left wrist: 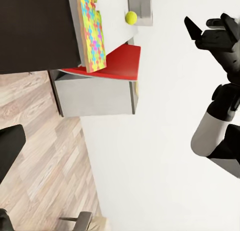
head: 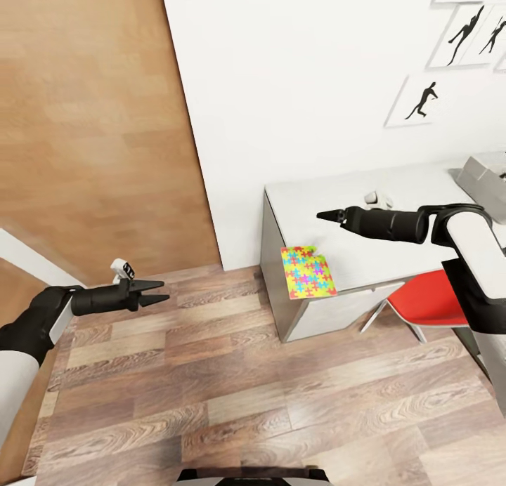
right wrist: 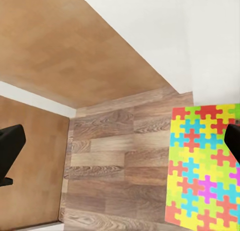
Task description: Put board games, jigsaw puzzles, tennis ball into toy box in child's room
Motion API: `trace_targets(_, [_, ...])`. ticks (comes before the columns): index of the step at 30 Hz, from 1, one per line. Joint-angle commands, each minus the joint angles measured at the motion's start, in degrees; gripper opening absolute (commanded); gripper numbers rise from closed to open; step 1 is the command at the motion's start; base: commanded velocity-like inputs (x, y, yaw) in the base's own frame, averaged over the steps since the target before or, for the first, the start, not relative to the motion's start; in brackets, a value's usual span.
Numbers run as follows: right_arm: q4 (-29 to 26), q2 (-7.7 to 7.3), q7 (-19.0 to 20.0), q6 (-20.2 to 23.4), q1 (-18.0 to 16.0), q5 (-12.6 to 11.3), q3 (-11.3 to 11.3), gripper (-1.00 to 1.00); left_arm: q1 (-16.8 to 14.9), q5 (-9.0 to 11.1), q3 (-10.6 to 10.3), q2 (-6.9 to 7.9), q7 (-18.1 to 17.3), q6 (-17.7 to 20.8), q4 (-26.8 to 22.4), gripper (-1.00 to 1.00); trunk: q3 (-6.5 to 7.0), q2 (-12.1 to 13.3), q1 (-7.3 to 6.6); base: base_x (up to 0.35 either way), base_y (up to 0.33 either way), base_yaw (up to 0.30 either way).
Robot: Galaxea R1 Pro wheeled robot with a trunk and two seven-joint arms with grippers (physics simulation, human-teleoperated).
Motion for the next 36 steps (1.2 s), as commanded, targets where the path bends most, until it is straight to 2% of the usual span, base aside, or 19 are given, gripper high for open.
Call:
trace_targets(1, [-0.04, -0.03, -0.59, 0.01, -0.03, -0.55, 0.08, 1.0, -0.05, 0.07, -0.09, 0.1, -0.28, 0.64, 0.02, 1.0, 0.01, -0.1, 0.04, 0.0, 0.0, 0.0])
trace_targets(9, [-0.09, 0.16, -0.57, -0.04, 2.13, -0.63, 0.01, 1.0, -0.01, -0.23, 0.42, 0.88, -0.28, 0.7, 0.1, 1.0, 0.77, -0.1, 0.04, 0.0, 0.0, 0.0])
trace_targets(14, [-0.19, -1.0, -0.45, 0.06, 3.89, -0.9, -1.28, 1.0, 0.8, -0.42, 0.47, 1.52, -0.28, 0.66, 0.12, 1.0, 1.25, -0.1, 0.04, 0.0, 0.0, 0.0])
trace_targets(17, [-0.21, -2.13, -0.36, 0.05, 5.28, -2.92, -2.4, 1.0, 0.97, -0.45, 0.51, 1.71, -0.28, 0.7, 0.12, 1.0, 1.54, -0.1, 0.04, 0.0, 0.0, 0.0])
trace_targets(20, [-0.25, -2.87, -0.35, 0.1, 7.3, -6.19, -3.2, 1.0, 1.12, -0.47, 0.5, 1.96, -0.28, 0.73, 0.12, 1.0, 1.82, -0.1, 0.04, 0.0, 0.0, 0.0])
trace_targets(23, [-0.73, -3.2, -0.32, 0.1, 8.95, -7.57, -3.55, 1.0, 1.4, -0.54, 0.43, 2.23, -0.28, 0.61, 0.12, 1.0, 2.11, -0.1, 0.04, 0.0, 0.0, 0.0])
trace_targets(25, [-0.89, -3.53, -0.32, 0.1, 9.77, -7.93, -3.64, 1.0, 1.53, -0.71, 0.39, 2.3, -0.28, 0.58, 0.12, 1.0, 2.3, -0.1, 0.04, 0.0, 0.0, 0.0])
trace_targets(31, [-1.15, -6.05, -0.17, 0.1, 13.17, -8.57, -3.78, 1.0, 1.86, -1.1, 0.42, 2.41, -0.28, 0.53, 0.12, 1.0, 2.87, -0.1, 0.04, 0.0, 0.0, 0.0])
trace_targets(33, [-1.16, -6.49, -0.16, 0.1, 14.06, -8.8, -3.79, 1.0, 1.9, -1.15, 0.42, 2.41, -0.28, 0.51, 0.12, 1.0, 3.07, -0.1, 0.04, 0.0, 0.0, 0.0])
trace_targets(36, [-1.18, -7.09, -0.08, 0.1, 16.69, -10.14, -3.83, 1.0, 1.97, -1.73, 0.43, 2.42, -0.28, 0.44, 0.12, 1.0, 3.35, -0.1, 0.04, 0.0, 0.0, 0.0])
